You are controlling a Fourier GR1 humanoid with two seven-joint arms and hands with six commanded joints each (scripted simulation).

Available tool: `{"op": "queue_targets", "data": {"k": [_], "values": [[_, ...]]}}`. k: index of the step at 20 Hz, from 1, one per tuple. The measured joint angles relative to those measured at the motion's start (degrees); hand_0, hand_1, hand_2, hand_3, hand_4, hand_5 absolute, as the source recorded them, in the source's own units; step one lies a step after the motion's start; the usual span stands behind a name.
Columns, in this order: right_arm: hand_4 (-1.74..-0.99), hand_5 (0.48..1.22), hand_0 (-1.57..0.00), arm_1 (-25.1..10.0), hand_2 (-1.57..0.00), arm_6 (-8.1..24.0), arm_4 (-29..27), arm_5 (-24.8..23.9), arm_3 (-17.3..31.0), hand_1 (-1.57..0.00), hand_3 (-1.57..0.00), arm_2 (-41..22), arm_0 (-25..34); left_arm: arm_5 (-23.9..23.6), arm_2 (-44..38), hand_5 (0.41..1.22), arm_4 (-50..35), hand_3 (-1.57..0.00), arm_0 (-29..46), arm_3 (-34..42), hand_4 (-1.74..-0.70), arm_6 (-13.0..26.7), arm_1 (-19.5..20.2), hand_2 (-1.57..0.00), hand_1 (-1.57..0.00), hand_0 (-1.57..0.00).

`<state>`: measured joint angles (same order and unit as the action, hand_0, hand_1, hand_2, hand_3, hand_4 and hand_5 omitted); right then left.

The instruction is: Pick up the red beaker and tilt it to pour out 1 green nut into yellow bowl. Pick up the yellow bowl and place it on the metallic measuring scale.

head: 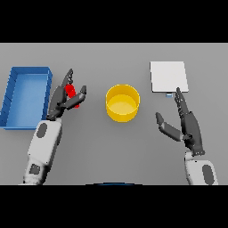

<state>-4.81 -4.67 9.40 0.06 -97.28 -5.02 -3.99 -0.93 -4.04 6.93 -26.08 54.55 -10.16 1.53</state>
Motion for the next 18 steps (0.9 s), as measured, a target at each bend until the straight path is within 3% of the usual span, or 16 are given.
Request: {"op": "queue_targets", "data": {"k": [1, 3, 4, 6, 8, 11, 16, 18], "values": [[-1.24, 0.645, 0.0, 0.28, 0.0, 0.0, 0.14, -0.23, -0.12, 0.0, 0.0, -0.13, -0.02, -0.04, -0.45, 0.787, -0.42, -0.25, -0.42, -0.74, -1.4, -0.41, -0.26, -0.29, -0.23, -0.21], [-1.237, 0.648, 0.0, -0.09, 0.0, 0.19, 0.18, -0.14, 0.38, 0.0, 0.0, 0.12, 0.31, -2.37, -0.85, 0.943, 0.17, -0.73, -1.54, -2.41, -1.47, -1.36, -1.43, -0.66, -0.59, -0.55], [-1.239, 0.648, 0.0, -0.1, 0.0, 0.73, 0.17, -0.11, -0.16, 0.0, 0.0, 0.0, 0.25, -3.9, -0.92, 0.999, 0.97, -0.88, -1.65, -2.77, -1.52, -1.08, -1.3, -0.84, -0.78, -0.76], [-1.239, 0.648, 0.0, 0.17, 0.0, 0.2, 0.32, -0.22, -0.05, 0.0, 0.0, -0.16, -0.04, -6.21, 0.73, 1.079, 4.11, -1.06, -2.02, -3.0, -1.59, -1.18, -1.65, -1.11, -1.07, -1.05], [-1.242, 0.65, 0.0, 0.23, 0.0, -0.03, 0.45, -0.34, -0.26, 0.0, 0.0, -0.22, -0.49, -6.09, 1.6, 1.13, 4.74, -1.15, -1.56, -2.67, -1.64, -2.43, -1.38, -1.27, -1.25, -1.24], [-1.255, 0.644, 0.0, 1.01, 0.0, 0.05, -0.16, -0.02, 0.16, 0.0, 0.0, -0.49, -0.13, -5.65, 1.76, 1.174, 4.34, -1.36, -1.42, -2.03, -1.54, -0.76, -1.37, -1.42, -1.41, -1.4], [-1.238, 0.643, 0.0, 0.78, 0.0, -0.41, 0.3, -0.09, 0.48, 0.0, 0.0, -0.54, -0.02, -1.37, -0.93, 1.144, -1.47, -1.5, -2.43, -0.05, -1.68, -2.9, -1.73, -1.52, -1.52, -1.51], [-1.233, 0.644, 0.0, 0.62, 0.0, -0.18, 0.8, -0.36, 0.23, 0.0, 0.0, -0.63, 0.42, -0.74, -1.09, 1.135, -2.88, -1.53, -2.68, 2.71, -1.7, -1.35, -1.22, -1.54, -1.54, -1.54]]}}
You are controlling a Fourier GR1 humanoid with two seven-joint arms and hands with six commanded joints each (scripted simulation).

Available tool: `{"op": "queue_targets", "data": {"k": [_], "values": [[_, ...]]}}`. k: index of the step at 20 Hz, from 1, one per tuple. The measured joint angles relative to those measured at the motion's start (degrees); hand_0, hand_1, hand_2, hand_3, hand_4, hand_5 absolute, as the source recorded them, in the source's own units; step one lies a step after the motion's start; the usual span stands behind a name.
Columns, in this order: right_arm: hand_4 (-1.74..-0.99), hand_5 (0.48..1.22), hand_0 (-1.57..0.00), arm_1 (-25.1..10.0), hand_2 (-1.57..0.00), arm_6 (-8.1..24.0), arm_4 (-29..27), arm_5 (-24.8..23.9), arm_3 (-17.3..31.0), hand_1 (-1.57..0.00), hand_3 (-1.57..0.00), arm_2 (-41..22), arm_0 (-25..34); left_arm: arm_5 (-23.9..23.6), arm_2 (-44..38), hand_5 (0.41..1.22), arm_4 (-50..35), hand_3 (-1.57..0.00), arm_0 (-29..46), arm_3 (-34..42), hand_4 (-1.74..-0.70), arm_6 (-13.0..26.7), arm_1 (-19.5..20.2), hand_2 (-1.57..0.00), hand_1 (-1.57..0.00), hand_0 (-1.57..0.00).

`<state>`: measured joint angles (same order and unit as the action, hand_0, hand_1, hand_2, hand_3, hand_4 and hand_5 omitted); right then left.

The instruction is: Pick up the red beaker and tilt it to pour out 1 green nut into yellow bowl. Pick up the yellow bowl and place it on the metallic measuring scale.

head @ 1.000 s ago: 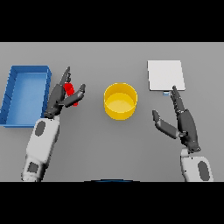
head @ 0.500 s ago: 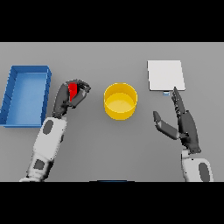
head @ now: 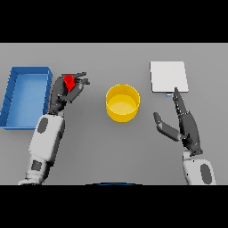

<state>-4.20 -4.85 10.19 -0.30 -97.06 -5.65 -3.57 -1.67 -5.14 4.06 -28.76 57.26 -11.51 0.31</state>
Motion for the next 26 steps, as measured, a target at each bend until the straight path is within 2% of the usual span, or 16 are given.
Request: {"op": "queue_targets", "data": {"k": [2, 4, 10, 13, 18, 19, 25, 26], "values": [[-1.227, 0.647, 0.0, -0.33, 0.0, -1.42, 0.38, 0.25, -0.33, 0.0, 0.0, -0.27, -1.36, 0.47, 0.97, 1.132, -0.38, -1.54, 0.32, 2.79, -1.71, 1.42, 0.32, -1.55, -1.55, -1.55], [-1.219, 0.653, 0.0, -0.73, 0.0, -1.33, 0.09, 0.22, 0.13, 0.0, 0.0, 0.32, -1.39, 1.07, 2.03, 1.13, 0.31, -1.55, -0.96, 3.81, -1.72, 2.82, 1.97, -1.56, -1.56, -1.56], [-1.213, 0.662, 0.0, -1.06, 0.0, -2.91, 1.85, -0.53, 0.93, 0.0, 0.0, -0.03, -0.15, 0.99, 4.77, 1.138, 2.99, -1.56, -5.05, 1.34, -1.73, 5.12, 4.23, -1.56, -1.56, -1.56], [-1.199, 0.658, 0.0, -1.16, 0.0, -2.41, 2.0, -0.92, 0.88, 0.0, 0.0, 0.23, -0.32, 0.97, 8.37, 1.124, 7.38, -1.56, -6.66, 0.75, -1.73, 5.67, 7.21, -1.57, -1.57, -1.56], [-1.178, 0.663, 0.0, -1.02, 0.0, -0.87, 2.4, -0.52, -0.54, 0.0, 0.0, -0.57, -0.79, 3.0, 18.05, 1.129, 17.39, -1.57, -11.35, 0.6, -1.74, 11.18, 11.01, -1.57, -1.57, -1.57], [-1.178, 0.667, 0.0, -0.71, 0.0, -0.21, 2.48, -0.48, -0.43, 0.0, 0.0, -0.81, -0.67, 3.66, 19.96, 1.134, 19.16, -1.57, -12.18, 0.63, -1.74, 12.33, 11.52, -1.57, -1.57, -1.57], [-1.182, 0.674, 0.0, -0.86, 0.0, -0.78, 1.08, 0.14, -0.79, 0.0, 0.0, -0.16, -1.21, 7.92, 31.34, 1.191, 31.09, -1.57, -18.9, -0.24, -1.74, 16.41, 15.14, -1.57, -1.57, -1.57], [-1.187, 0.676, 0.0, -0.66, 0.0, -0.16, 1.01, 0.18, -0.96, 0.0, 0.0, -0.29, -1.07, 8.45, 33.31, 1.197, 33.06, -1.57, -20.04, -1.43, -1.74, 17.01, 14.79, -1.57, -1.57, -1.57]]}}
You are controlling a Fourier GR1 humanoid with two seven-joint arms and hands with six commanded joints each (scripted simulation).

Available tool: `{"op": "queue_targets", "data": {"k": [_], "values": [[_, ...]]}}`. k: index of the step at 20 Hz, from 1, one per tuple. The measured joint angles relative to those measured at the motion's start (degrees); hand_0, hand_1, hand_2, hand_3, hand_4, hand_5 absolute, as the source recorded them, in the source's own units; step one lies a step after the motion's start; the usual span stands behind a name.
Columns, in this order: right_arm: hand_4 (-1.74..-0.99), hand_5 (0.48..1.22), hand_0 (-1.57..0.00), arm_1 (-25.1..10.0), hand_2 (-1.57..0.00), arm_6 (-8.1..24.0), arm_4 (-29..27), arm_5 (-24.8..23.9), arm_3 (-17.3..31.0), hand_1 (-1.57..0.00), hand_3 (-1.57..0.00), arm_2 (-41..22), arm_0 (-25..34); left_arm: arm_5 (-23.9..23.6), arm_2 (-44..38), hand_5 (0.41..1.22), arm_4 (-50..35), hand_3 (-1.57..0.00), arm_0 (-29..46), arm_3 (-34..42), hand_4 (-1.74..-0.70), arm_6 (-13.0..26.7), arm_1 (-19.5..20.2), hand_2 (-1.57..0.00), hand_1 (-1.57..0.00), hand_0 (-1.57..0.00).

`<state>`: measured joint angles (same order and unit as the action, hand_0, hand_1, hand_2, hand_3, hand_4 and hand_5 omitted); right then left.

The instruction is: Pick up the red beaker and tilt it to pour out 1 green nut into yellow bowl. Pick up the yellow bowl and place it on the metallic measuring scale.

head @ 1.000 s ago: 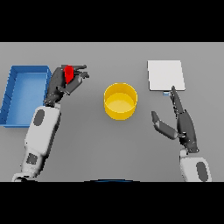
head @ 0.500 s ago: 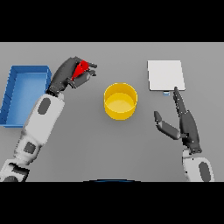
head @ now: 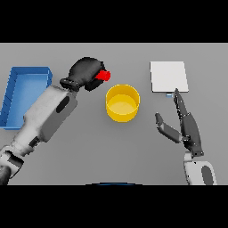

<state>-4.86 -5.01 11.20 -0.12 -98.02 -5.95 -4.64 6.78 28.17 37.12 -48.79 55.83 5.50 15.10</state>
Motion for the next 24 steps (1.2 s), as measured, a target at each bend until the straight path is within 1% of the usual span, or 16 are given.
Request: {"op": "queue_targets", "data": {"k": [1, 2, 3, 4, 6, 8, 10, 11, 12, 14, 15, 17, 20, 21, 22, 24], "values": [[-1.191, 0.675, 0.0, 0.55, 0.0, 0.17, 0.33, -0.11, 0.09, 0.0, 0.0, -0.5, -0.03, 1.35, 1.66, 1.202, 1.47, -1.57, -1.09, -0.64, -1.69, 0.41, 0.34, -1.57, -1.57, -1.57], [-1.19, 0.675, 0.0, 0.47, 0.0, 0.5, 0.14, -0.19, 0.37, 0.0, 0.0, -0.16, -0.05, 2.67, 3.65, 1.205, 3.44, -1.49, -2.54, -1.89, -1.7, 1.37, 0.05, -1.57, -1.57, -1.57], [-1.191, 0.675, 0.0, 0.36, 0.0, -0.43, -0.19, 0.07, 0.29, 0.0, 0.0, -0.06, -1.0, 3.88, 5.22, 1.209, 4.79, -1.44, -3.46, -2.05, -1.7, 1.3, 0.55, -1.57, -1.57, -1.57], [-1.195, 0.671, 0.0, 0.26, 0.0, -0.11, -0.27, -0.13, -0.01, 0.0, 0.0, 0.15, -0.72, 5.07, 7.03, 1.211, 6.25, -1.38, -4.55, -2.68, -1.71, 0.26, 1.26, -1.57, -1.57, -1.57], [-1.197, 0.659, 0.0, 1.26, 0.0, 1.1, -1.31, -0.32, 0.16, 0.0, 0.0, 0.43, -0.25, 7.43, 10.29, 1.215, 8.83, -1.35, -7.49, -3.82, -1.72, -0.75, 1.56, -1.57, -1.57, -1.57], [-1.206, 0.639, 0.0, 1.27, 0.0, 0.86, -2.28, 0.45, 0.5, 0.0, 0.0, 0.6, -0.67, 10.11, 12.87, 1.217, 10.44, -1.29, -10.05, -5.26, -1.72, -2.0, 1.83, -1.57, -1.57, -1.57], [-1.22, 0.624, 0.0, 1.61, 0.0, 1.03, -3.02, 0.5, 0.86, 0.0, 0.0, 0.94, -0.17, 11.08, 15.67, 1.218, 12.51, -1.39, -12.83, -7.04, -1.72, -3.81, 1.05, -1.57, -1.57, -1.57], [-1.221, 0.617, 0.0, 1.42, 0.0, 0.63, -2.53, 0.19, 0.35, 0.0, 0.0, 0.87, -0.43, 11.55, 17.19, 1.219, 13.34, -1.43, -13.34, -7.7, -1.73, -4.75, 0.62, -1.57, -1.57, -1.57], [-1.221, 0.61, 0.0, 1.28, 0.0, -0.57, -1.56, -0.13, -0.39, 0.0, 0.0, 0.43, -1.68, 11.4, 18.35, 1.219, 14.13, -1.46, -14.25, -8.64, -1.73, -6.08, 0.5, -1.57, -1.57, -1.57], [-1.213, 0.591, 0.0, 2.17, 0.0, -0.07, -0.29, -1.11, 0.34, 0.0, 0.0, -0.2, -0.97, 11.23, 20.94, 1.22, 16.05, -1.5, -16.09, -9.94, -1.73, -7.54, -0.13, -1.57, -1.57, -1.57], [-1.205, 0.584, 0.0, 2.04, 0.0, 0.54, 0.21, -1.64, 0.29, 0.0, 0.0, -0.07, -0.4, 11.55, 22.19, 1.22, 17.07, -1.51, -17.23, -10.88, -1.73, -7.85, -0.29, -1.57, -1.57, -1.57], [-1.185, 0.575, 0.0, 2.13, 0.0, 0.57, 0.39, -2.17, 0.82, 0.0, 0.0, 0.23, 0.04, 11.56, 24.96, 1.22, 19.12, -1.53, -18.99, -11.36, -1.73, -9.64, -0.17, -1.57, -1.57, -1.57], [-1.152, 0.567, 0.0, 1.8, 0.0, -0.68, 0.14, -2.04, 1.1, 0.0, 0.0, 0.56, 0.19, 10.68, 29.37, 1.221, 22.5, -1.55, -21.14, -12.2, -1.74, -11.19, 0.09, -1.57, -1.57, -1.57], [-1.148, 0.566, 0.0, 1.79, 0.0, -2.0, -0.1, -1.63, 1.0, 0.0, 0.0, 0.42, -0.77, 11.29, 30.81, 1.221, 23.24, -1.56, -21.47, -12.55, -1.74, -11.79, -0.14, -1.57, -1.57, -1.57], [-1.147, 0.566, 0.0, 2.34, 0.0, -1.31, 0.17, -1.96, 1.39, 0.0, 0.0, 0.17, -0.23, 11.48, 31.89, 1.221, 23.92, -1.56, -22.37, -12.95, -1.74, -12.31, -0.19, -1.57, -1.57, -1.57], [-1.13, 0.565, 0.0, 2.02, 0.0, -1.65, -0.59, -1.63, 0.92, 0.0, 0.0, 0.61, -0.49, 10.78, 34.08, 1.221, 25.34, -1.56, -23.69, -13.58, -1.74, -13.47, -0.39, -1.57, -1.57, -1.57]]}}
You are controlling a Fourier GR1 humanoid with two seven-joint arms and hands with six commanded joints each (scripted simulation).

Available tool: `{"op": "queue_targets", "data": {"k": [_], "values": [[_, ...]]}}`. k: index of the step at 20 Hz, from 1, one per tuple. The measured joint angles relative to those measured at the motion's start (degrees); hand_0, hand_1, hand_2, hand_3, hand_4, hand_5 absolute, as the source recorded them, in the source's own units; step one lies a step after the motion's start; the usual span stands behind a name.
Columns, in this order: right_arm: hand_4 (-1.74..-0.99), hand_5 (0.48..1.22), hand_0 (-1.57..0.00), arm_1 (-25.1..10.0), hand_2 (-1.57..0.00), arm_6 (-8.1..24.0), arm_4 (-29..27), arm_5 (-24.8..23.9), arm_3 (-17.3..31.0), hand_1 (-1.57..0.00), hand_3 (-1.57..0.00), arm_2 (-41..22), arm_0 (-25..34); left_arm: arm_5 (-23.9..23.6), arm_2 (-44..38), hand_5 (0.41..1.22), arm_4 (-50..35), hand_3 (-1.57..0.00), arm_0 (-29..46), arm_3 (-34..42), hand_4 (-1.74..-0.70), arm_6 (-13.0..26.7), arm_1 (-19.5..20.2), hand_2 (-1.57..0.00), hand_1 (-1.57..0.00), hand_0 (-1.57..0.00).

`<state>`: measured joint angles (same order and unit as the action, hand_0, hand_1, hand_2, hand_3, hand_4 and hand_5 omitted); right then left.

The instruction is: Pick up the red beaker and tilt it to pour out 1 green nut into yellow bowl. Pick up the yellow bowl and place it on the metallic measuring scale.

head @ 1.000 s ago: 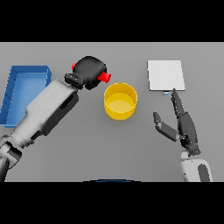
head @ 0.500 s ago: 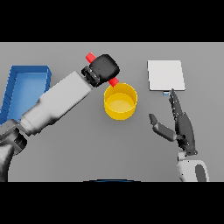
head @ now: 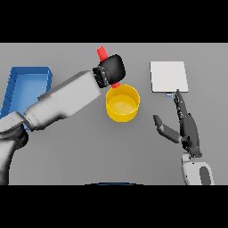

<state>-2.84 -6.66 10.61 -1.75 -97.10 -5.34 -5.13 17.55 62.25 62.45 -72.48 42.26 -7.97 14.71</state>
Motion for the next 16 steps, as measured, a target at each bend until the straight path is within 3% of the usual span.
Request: {"op": "queue_targets", "data": {"k": [4, 8, 9, 11, 13, 16], "values": [[-1.136, 0.579, 0.0, -0.17, 0.0, -0.39, 1.0, -0.2, -0.5, 0.0, 0.0, -0.52, -0.45, -1.82, 4.6, 1.221, 3.19, -1.57, -1.71, -1.21, -1.73, -1.51, -0.36, -1.57, -1.57, -1.57], [-1.128, 0.575, 0.0, 0.29, 0.0, 1.38, 0.8, -0.59, -1.01, 0.0, 0.0, -0.46, 0.22, -2.66, 8.26, 1.221, 6.0, -1.57, -4.84, -2.43, -1.73, -1.64, -1.59, -1.57, -1.57, -1.57], [-1.133, 0.575, 0.0, 0.38, 0.0, 0.4, 1.23, -0.58, -1.3, 0.0, 0.0, -0.88, -0.59, -2.94, 9.11, 1.221, 6.64, -1.57, -5.78, -2.65, -1.73, -1.99, -1.77, -1.57, -1.57, -1.57], [-1.137, 0.568, 0.0, 0.3, 0.0, 1.22, 1.29, -0.86, -1.45, 0.0, 0.0, -0.65, -0.11, -2.11, 9.85, 1.221, 7.07, -1.57, -9.23, -1.26, -1.73, -3.59, -1.13, -1.57, -1.57, -1.57], [-1.135, 0.563, 0.0, 0.29, 0.0, 1.85, 0.72, -0.64, -0.73, 0.0, 0.0, -0.29, 0.23, -2.54, 10.19, 1.221, 7.8, -1.57, -14.95, -4.57, -1.73, -5.63, -0.78, -1.57, -1.57, -1.57], [-1.131, 0.553, 0.0, 0.16, 0.0, 0.39, 1.13, -0.74, -0.35, 0.0, 0.0, -0.4, 0.2, -3.78, 6.54, 1.221, 5.37, -1.57, -19.78, -8.37, -1.72, -5.17, 1.73, -1.57, -1.57, -1.57]]}}
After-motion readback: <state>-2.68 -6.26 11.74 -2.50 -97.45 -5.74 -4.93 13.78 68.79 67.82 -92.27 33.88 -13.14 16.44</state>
